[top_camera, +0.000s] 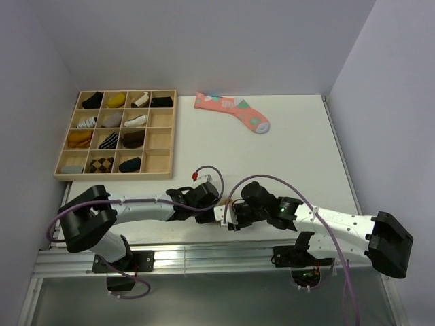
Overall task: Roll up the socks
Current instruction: Roll the sock at the center of the board.
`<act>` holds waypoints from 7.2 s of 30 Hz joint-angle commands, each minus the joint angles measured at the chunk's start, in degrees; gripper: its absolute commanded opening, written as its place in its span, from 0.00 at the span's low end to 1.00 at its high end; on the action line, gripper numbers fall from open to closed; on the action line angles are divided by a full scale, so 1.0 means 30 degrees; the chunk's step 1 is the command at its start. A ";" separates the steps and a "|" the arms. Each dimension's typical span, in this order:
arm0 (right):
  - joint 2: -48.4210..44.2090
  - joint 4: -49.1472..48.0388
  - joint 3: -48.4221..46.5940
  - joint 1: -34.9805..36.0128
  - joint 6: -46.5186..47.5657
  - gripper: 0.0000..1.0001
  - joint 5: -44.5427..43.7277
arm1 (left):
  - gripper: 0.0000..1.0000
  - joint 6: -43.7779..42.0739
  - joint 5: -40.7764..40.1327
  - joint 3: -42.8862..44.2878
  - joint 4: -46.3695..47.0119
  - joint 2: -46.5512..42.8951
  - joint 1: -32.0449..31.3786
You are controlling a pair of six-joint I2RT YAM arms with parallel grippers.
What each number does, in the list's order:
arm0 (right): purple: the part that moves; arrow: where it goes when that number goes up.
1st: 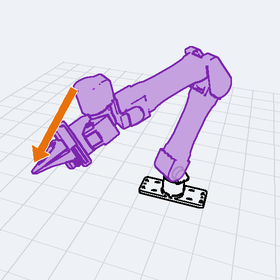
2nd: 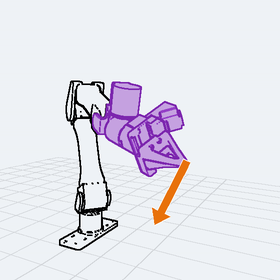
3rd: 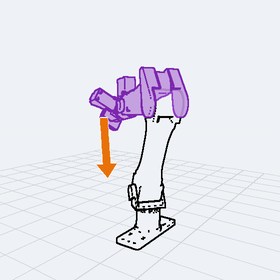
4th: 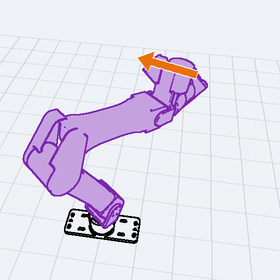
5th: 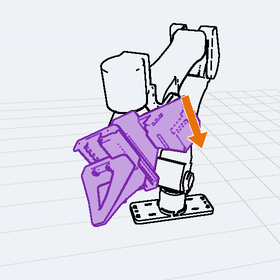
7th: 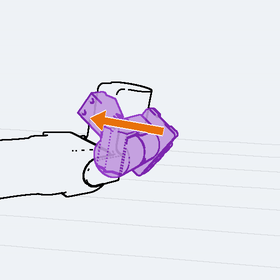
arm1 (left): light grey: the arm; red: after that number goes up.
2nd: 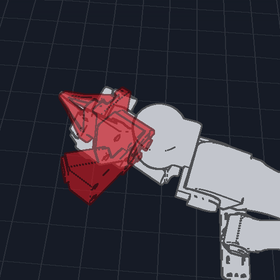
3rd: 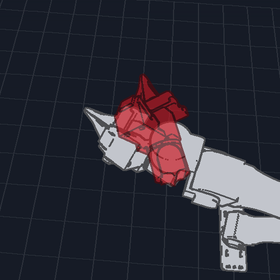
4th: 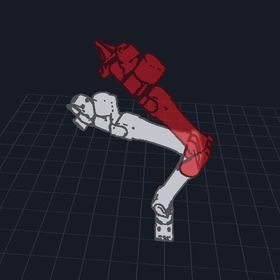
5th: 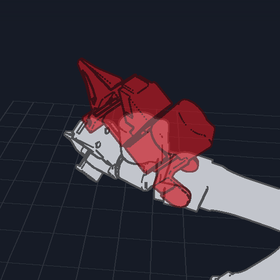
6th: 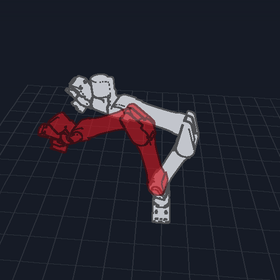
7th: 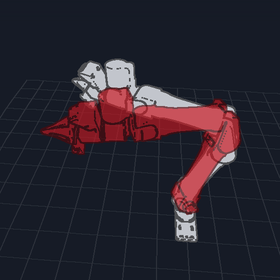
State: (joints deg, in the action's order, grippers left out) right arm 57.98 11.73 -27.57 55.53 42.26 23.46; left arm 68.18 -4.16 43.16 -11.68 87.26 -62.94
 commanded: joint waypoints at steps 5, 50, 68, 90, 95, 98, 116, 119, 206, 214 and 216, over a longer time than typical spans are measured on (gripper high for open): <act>0.1006 -0.1916 0.0841 0.3050 0.0971 0.39 -0.3888 | 0.00 -0.0198 0.1094 0.0087 0.0993 0.0297 0.0324; 0.3965 -0.3001 0.1105 0.5983 0.1763 0.34 -0.9344 | 0.00 -0.0199 0.2939 -0.1055 0.2810 -0.0172 0.1086; 0.4433 0.2387 -0.2844 0.1626 0.0561 0.05 -0.1879 | 0.13 0.2320 0.1770 -0.3778 0.6383 -0.2251 0.0941; 1.7586 1.4399 -1.3951 -0.5062 0.2408 0.05 0.6181 | 0.24 0.3670 -0.3676 -0.5625 0.6942 -0.4535 -0.1286; 1.9167 1.5776 -1.5299 -0.5325 0.2173 0.05 0.6183 | 0.32 0.2470 -0.6430 -0.5743 0.6853 -0.5210 -0.2106; 1.9521 1.6041 -1.5622 -0.5442 0.2144 0.05 0.6328 | 0.34 0.0627 -0.7746 -0.5627 0.7059 -0.5241 -0.2399; 2.2100 1.9323 -1.7820 -0.6116 0.2935 0.05 0.7384 | 0.40 -0.9571 -0.7813 -0.7383 1.3854 -0.5006 -0.4246; 2.2422 1.9790 -1.8084 -0.6117 0.3168 0.05 0.7530 | 0.41 -1.0508 -0.6701 -0.7121 1.4382 -0.4831 -0.4246; 1.6710 1.5430 -1.5010 -0.9925 -0.0668 0.48 0.3959 | 0.00 -1.0306 -0.1396 -0.4454 1.5789 0.4076 -0.2810; 1.7149 1.5838 -1.4774 -0.9925 -0.0317 0.49 0.4307 | 0.00 -1.0335 -0.1454 -0.4366 1.5584 0.4047 -0.2810; 1.7237 1.6041 -1.4832 -0.9925 -0.0259 0.49 0.4424 | 0.00 -1.0306 -0.1454 -0.4395 1.5583 0.3989 -0.2810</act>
State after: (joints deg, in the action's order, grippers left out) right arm 110.00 59.53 -71.96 25.85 40.36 36.40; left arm 37.15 -8.88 29.93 41.67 97.38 -70.72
